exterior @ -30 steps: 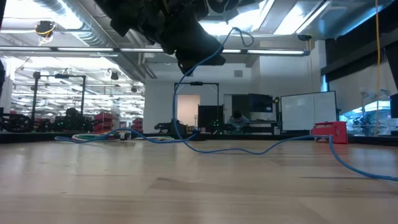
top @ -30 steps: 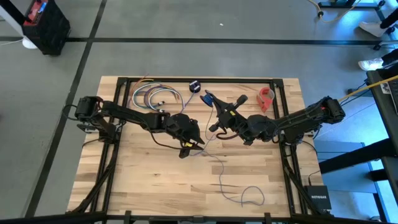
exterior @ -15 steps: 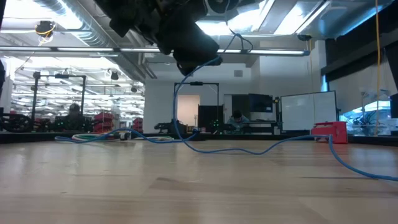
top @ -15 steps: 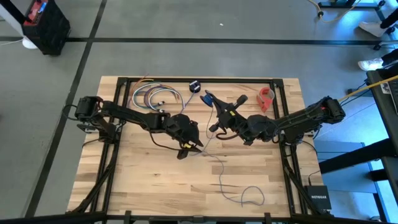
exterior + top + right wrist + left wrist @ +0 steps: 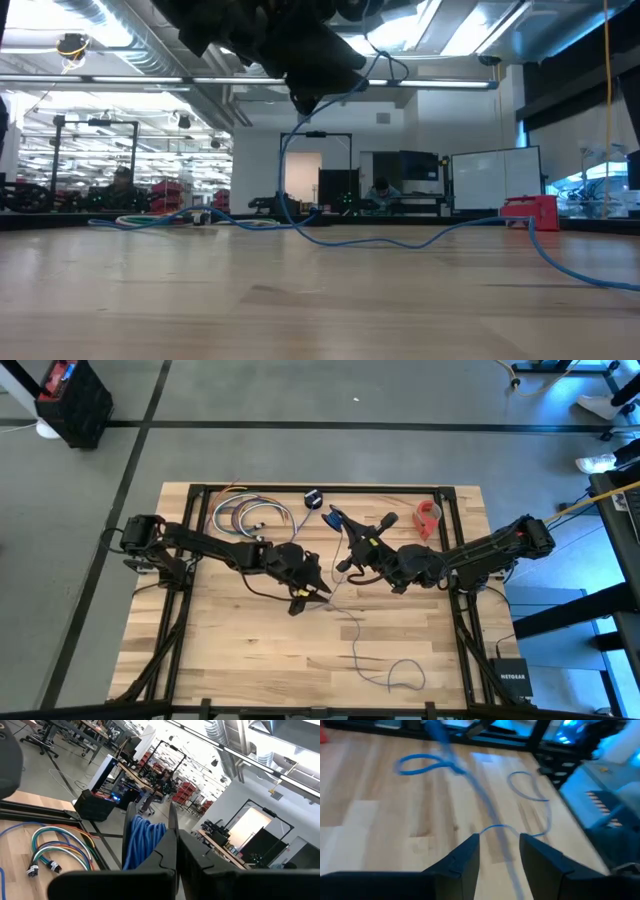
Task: Coil cords
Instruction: Coil the blue wire onto the black spool
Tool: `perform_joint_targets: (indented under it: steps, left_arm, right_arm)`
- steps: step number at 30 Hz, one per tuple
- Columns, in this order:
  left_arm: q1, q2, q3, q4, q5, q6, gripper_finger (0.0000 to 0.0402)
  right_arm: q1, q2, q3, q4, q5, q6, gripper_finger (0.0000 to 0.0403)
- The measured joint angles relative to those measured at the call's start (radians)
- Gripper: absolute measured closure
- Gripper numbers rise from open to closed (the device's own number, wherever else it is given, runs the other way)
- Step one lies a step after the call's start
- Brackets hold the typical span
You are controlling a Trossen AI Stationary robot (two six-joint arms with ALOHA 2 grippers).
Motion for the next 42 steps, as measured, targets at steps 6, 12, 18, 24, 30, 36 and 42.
perform_joint_targets:
  steps: [6, 12, 18, 24, 30, 36, 42]
  left_arm:
    - [-0.001, 0.013, -0.001, 0.01, -0.034, -0.007, 0.0271]
    - [0.009, 0.012, -0.001, 0.037, -0.037, 0.004, 0.0271]
    - [0.001, 0.012, -0.001, 0.097, -0.1, 0.068, 0.0299]
    - [-0.005, 0.012, 0.0, 0.108, -0.121, 0.149, 0.0381]
    - [-0.005, 0.012, 0.0, 0.054, -0.17, 0.145, 0.039]
    - [-0.04, 0.012, -0.02, -0.065, -0.239, 0.111, 0.0395]
    - [-0.064, 0.014, -0.037, -0.058, -0.255, 0.099, 0.0398]
  right_arm:
    - [0.0, 0.0, 0.0, 0.001, 0.0, 0.0, 0.0395]
    - [0.0, 0.0, 0.0, 0.004, -0.008, -0.002, 0.0395]
    - [0.0, 0.0, 0.0, 0.016, -0.016, 0.0, 0.0395]
    - [0.0, 0.0, 0.0, 0.018, -0.016, 0.0, 0.0395]
    - [0.0, 0.001, 0.0, 0.057, -0.004, -0.003, 0.0395]
    - [0.001, -0.025, 0.0, 0.133, 0.002, -0.096, 0.0395]
    - [0.001, -0.078, 0.0, 0.132, 0.002, -0.105, 0.0395]
